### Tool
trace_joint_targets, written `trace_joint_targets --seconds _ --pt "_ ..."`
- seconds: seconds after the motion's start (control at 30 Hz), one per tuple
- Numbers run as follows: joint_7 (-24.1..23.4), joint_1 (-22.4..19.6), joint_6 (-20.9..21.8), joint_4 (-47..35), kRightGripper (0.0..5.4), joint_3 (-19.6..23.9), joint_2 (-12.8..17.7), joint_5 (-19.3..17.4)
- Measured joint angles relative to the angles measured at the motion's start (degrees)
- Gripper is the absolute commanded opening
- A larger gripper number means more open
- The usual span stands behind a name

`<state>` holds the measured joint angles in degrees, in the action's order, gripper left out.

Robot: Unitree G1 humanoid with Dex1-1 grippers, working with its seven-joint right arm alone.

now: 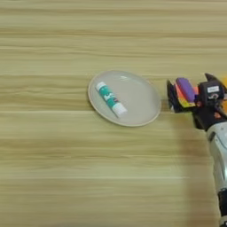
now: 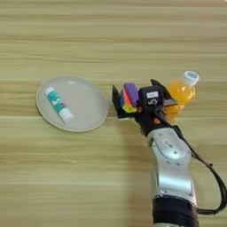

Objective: Move the objects on the table

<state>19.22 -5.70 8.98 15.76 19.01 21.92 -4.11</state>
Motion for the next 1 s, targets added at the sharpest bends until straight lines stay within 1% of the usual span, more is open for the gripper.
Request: trace_joint_targets --seconds 0.1,0.27,0.73,1.0 --pt "0.2 -0.7 0.3 3.3 5.38 0.7 0.0 -2.0" --pt "1.2 -1.0 0.2 5.4 5.38 0.8 0.0 -4.0" --pt "1.3 -1.2 0.3 6.0 5.38 0.4 0.0 -4.4" --pt "1.7 -2.0 0.2 7.7 5.38 -0.4 0.0 -4.7"
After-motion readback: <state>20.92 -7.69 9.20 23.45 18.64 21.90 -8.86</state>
